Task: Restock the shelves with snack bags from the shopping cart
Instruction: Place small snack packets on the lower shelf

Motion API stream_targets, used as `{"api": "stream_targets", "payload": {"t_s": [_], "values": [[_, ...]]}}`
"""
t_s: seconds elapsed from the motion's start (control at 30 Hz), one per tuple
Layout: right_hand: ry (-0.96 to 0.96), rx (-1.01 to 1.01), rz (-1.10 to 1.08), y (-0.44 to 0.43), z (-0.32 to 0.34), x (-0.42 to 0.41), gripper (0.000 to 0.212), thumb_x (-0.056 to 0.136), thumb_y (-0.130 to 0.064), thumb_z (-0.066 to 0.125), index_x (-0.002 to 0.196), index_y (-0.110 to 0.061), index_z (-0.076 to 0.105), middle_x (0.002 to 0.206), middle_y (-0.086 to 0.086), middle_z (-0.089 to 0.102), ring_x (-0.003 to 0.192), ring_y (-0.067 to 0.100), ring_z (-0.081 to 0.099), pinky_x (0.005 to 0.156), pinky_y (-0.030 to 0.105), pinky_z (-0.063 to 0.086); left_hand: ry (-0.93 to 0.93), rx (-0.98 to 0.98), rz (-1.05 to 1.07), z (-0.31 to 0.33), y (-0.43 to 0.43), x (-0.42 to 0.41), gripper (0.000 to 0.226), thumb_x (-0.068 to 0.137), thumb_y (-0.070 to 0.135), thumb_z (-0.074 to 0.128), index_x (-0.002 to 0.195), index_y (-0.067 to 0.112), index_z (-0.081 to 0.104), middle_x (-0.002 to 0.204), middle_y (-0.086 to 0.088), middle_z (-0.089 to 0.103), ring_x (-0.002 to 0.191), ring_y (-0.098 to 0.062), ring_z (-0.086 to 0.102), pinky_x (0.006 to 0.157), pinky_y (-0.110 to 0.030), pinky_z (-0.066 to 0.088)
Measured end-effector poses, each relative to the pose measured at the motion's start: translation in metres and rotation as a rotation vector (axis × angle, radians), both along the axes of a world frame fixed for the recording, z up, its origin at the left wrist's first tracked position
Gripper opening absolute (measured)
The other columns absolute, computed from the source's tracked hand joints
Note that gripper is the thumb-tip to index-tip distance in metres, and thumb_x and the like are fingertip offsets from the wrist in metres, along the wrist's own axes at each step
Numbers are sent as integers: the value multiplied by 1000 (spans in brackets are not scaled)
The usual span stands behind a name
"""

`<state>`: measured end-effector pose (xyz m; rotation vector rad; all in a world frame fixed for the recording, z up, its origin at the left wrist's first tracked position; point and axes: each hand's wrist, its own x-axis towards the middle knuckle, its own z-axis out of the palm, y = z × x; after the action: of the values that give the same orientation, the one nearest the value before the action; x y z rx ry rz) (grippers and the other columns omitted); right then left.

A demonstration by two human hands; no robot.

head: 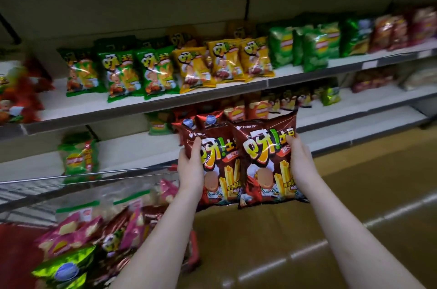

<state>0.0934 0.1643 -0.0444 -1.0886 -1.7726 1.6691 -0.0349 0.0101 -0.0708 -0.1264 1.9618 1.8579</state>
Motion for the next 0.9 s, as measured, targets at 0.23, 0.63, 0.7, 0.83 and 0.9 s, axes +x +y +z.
{"api": "stream_targets", "payload": {"t_s": [0.23, 0.63, 0.7, 0.83, 0.9], "values": [[14, -25, -52, 107, 2, 69, 24, 99, -33, 33, 107, -22, 53, 97, 3, 64, 90, 17, 62, 67, 28, 43, 43, -17, -50, 16, 116, 68, 48, 96, 46, 47, 136, 20, 42, 117, 6, 53, 118, -15, 49, 93, -32, 36], [65, -174, -162, 279, -11, 84, 56, 83, -56, 43, 125, -19, 51, 107, 6, 69, 97, 25, 66, 87, 41, 51, -59, 6, -278, 10, 303, 69, 76, 86, 47, 62, 149, 23, 26, 147, -5, 41, 133, -28, 42, 103, -43, 35], [73, -165, -153, 325, -11, 77, 49, 88, -52, 48, 126, -21, 48, 109, 4, 68, 96, 22, 67, 83, 38, 52, -58, -8, -330, 1, 352, 55, 83, 81, 40, 71, 148, 23, 25, 145, -5, 44, 129, -27, 44, 98, -40, 37], [47, -110, -90, 379, -1, 68, 37, 93, -41, 49, 125, -29, 36, 101, -7, 63, 85, 10, 65, 64, 25, 49, -70, -17, -404, -4, 413, 35, 91, 73, 32, 80, 145, 21, 27, 142, -4, 48, 120, -23, 48, 99, -39, 38], [34, -80, -76, 408, 6, 63, 38, 92, -39, 51, 125, -29, 34, 98, -12, 60, 79, 4, 64, 58, 20, 48, -65, -9, -416, -5, 447, 26, 93, 75, 29, 80, 148, 20, 22, 142, -2, 46, 125, -24, 45, 100, -39, 35]]}}
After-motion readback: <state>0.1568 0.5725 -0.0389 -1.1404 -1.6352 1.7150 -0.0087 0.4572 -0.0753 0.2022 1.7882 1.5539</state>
